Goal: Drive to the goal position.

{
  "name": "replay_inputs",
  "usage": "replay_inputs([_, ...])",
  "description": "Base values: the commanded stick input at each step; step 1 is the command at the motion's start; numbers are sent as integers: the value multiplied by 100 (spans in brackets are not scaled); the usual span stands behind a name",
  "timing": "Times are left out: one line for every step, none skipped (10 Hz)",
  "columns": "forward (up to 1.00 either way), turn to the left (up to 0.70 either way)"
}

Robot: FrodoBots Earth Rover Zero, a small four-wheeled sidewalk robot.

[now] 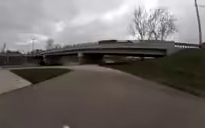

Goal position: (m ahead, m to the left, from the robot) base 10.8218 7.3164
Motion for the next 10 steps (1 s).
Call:
replay_inputs([100,0])
replay_inputs([100,0])
replay_inputs([100,0])
replay_inputs([100,0])
replay_inputs([100,0])
replay_inputs([100,0])
replay_inputs([100,0])
replay_inputs([100,0])
replay_inputs([100,0])
replay_inputs([100,0])
